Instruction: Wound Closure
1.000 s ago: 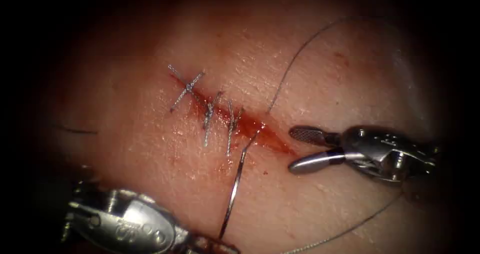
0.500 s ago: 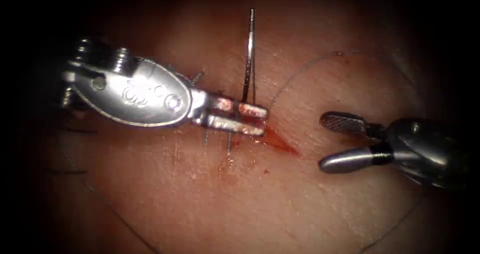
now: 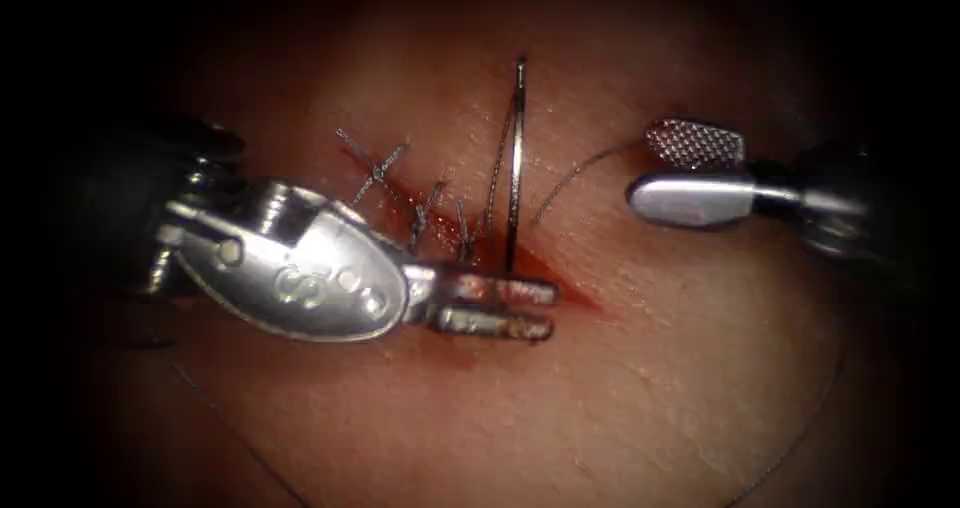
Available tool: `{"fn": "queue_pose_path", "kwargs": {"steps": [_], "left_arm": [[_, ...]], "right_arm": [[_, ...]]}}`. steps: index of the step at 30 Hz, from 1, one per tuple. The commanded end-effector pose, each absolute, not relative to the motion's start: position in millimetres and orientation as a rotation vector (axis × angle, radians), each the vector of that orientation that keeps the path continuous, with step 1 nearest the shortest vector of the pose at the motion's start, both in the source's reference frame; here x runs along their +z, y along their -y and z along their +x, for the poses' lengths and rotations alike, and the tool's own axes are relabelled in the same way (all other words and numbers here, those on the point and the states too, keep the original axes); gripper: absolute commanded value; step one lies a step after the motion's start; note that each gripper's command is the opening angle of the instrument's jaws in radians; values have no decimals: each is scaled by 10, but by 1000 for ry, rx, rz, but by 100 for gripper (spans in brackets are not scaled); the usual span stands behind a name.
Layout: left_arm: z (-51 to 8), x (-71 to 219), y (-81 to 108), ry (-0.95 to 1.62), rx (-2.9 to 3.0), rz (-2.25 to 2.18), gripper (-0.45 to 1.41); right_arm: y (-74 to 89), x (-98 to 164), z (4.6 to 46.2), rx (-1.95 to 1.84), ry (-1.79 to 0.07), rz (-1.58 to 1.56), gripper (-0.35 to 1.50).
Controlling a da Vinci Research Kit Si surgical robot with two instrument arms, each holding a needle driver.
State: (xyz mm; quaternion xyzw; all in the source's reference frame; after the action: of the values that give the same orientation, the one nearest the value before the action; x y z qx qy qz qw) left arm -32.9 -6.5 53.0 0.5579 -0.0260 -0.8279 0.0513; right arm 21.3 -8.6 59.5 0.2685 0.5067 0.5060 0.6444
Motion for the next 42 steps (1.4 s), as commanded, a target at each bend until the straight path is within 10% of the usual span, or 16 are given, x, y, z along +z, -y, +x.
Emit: {"fn": "queue_pose_path", "kwargs": {"steps": [1, 42], "left_arm": [[-336, 543, 76, 99, -2512, 1683, -45], [-345, 555, 105, 285, -2428, 1609, -45]], "right_arm": [[95, 609, 227, 1153, -1112, 620, 66], [119, 671, 270, 1035, -1080, 782, 79]]}}
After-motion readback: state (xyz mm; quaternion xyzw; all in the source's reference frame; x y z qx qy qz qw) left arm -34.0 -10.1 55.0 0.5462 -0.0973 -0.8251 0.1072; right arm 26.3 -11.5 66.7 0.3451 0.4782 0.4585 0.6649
